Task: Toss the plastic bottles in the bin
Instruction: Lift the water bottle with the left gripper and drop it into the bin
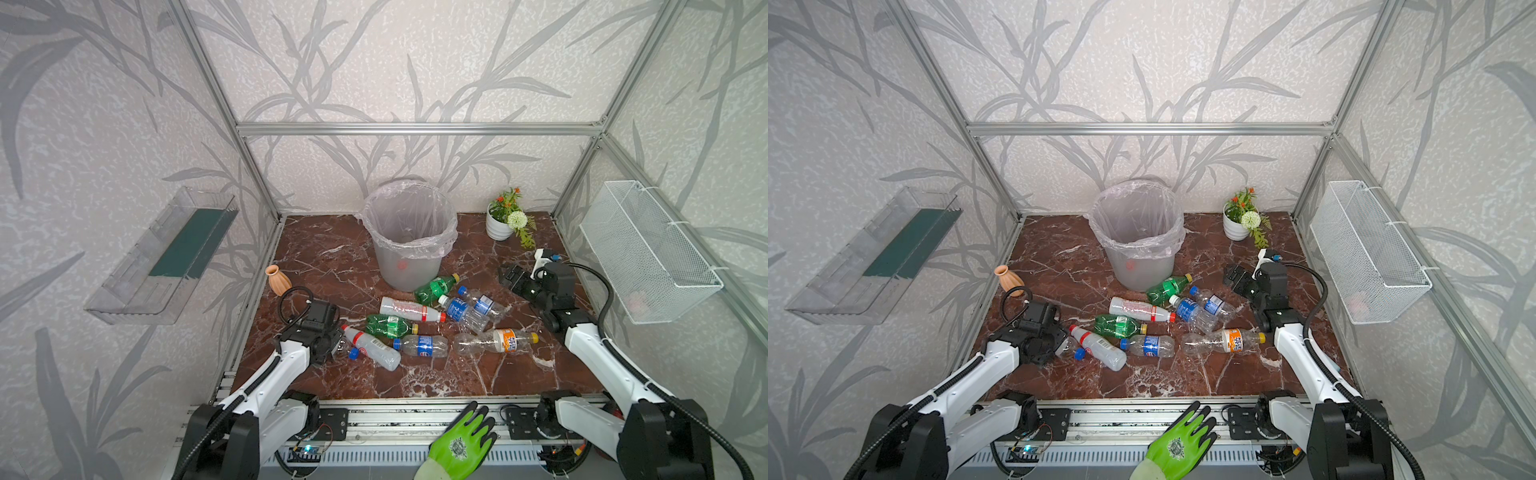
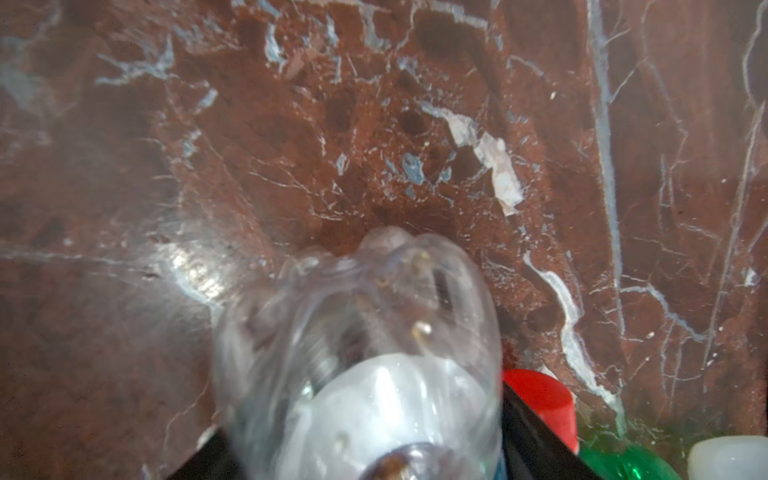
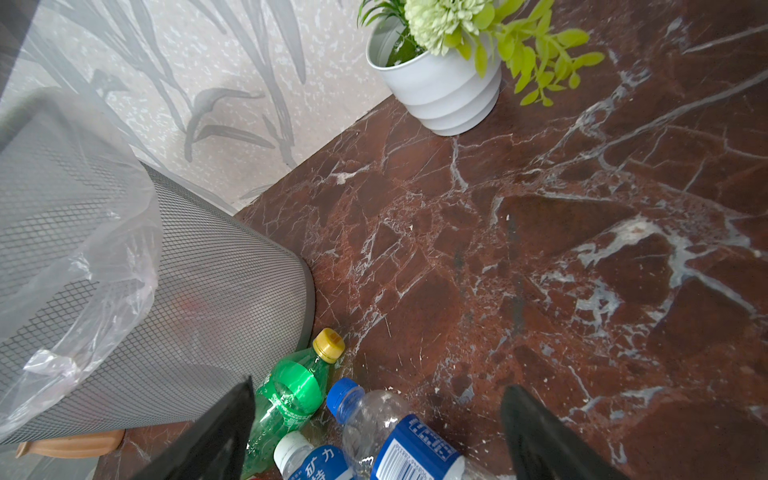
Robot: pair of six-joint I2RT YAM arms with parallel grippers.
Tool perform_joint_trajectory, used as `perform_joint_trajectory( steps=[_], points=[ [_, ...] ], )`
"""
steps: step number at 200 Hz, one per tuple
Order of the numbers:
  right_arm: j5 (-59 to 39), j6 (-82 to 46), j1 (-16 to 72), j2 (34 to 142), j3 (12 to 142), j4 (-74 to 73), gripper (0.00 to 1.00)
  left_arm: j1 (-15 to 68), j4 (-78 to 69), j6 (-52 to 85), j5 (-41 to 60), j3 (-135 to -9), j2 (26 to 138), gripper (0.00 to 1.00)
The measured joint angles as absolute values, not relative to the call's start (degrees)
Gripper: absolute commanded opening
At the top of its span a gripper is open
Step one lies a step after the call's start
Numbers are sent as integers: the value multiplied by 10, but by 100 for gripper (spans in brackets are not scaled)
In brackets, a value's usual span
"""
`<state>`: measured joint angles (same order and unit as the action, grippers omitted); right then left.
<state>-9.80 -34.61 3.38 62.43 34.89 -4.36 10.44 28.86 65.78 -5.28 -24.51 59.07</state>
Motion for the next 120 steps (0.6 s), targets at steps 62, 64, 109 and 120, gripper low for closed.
perform_joint_trajectory(
  steps=[62, 64, 109, 120],
  points=[
    [-93, -343, 34, 612, 349, -41, 93, 85, 282, 623, -46, -250, 522, 49],
    [-92, -343, 34, 611, 349, -41, 93, 85, 284, 623, -48, -252, 513, 49],
    [-88, -340, 34, 604, 349, -35, 93, 75, 306, 578, -111, -342, 366, 49],
    [-86, -340, 34, 603, 349, -34, 93, 74, 288, 555, -133, -374, 344, 50]
  ],
)
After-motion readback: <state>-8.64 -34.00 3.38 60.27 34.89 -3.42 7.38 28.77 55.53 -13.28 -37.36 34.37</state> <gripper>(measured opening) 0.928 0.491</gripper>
